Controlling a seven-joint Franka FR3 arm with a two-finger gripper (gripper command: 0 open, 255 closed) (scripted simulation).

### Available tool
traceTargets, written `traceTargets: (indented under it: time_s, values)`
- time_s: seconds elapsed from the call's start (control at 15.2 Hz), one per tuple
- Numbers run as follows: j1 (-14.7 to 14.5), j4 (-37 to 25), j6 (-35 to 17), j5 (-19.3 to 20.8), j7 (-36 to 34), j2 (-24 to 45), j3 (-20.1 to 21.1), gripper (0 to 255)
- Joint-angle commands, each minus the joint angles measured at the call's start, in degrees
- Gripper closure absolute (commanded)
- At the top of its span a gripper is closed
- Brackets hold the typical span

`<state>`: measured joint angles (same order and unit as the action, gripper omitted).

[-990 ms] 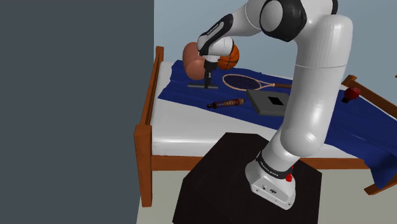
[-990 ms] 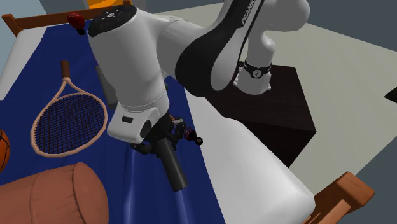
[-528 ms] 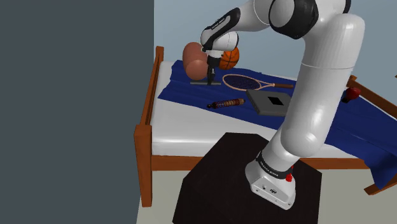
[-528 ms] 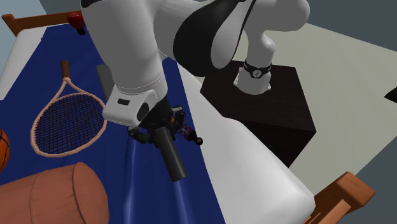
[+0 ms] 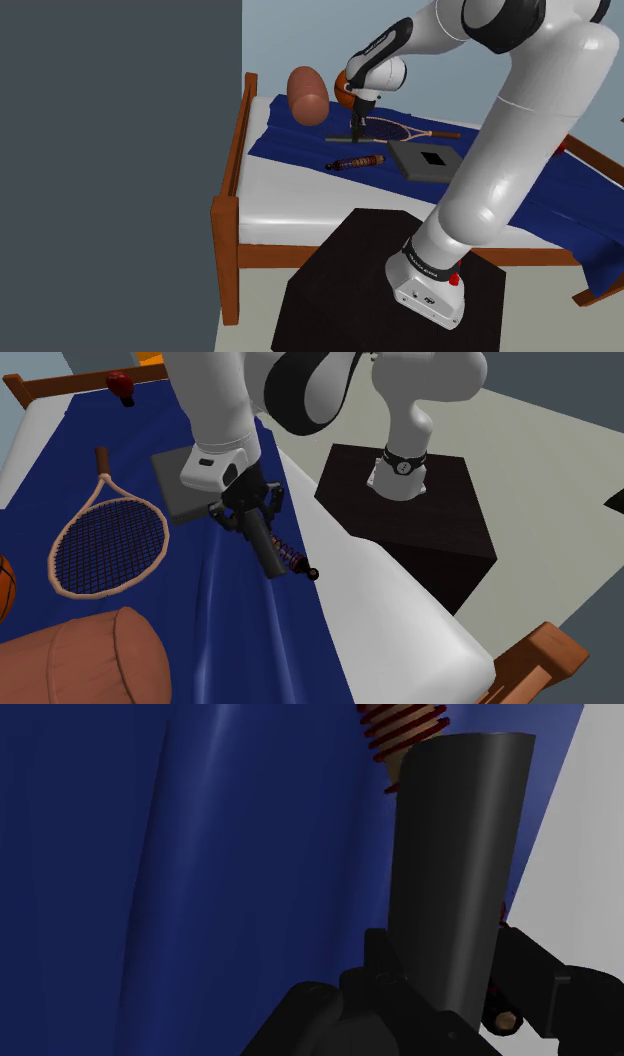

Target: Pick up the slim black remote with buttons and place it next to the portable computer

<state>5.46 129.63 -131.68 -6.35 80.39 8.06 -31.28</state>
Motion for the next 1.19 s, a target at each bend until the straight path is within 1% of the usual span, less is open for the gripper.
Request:
traceTargets:
  time_s: [0.0, 0.33, 0.59, 1.12]
  values:
    - [0.9, 2.2, -0.1, 1.8, 1.2, -2.4, -1.3, 255]
    - [4.1, 7.8, -1.5, 6.1, 4.9, -7.5, -4.9, 255]
    - [7.1, 11.1, -2.2, 9.7, 8.2, -10.9, -7.9, 255]
    - [13.8, 14.4, -2.6, 15.8, 16.8, -15.1, -14.5, 255]
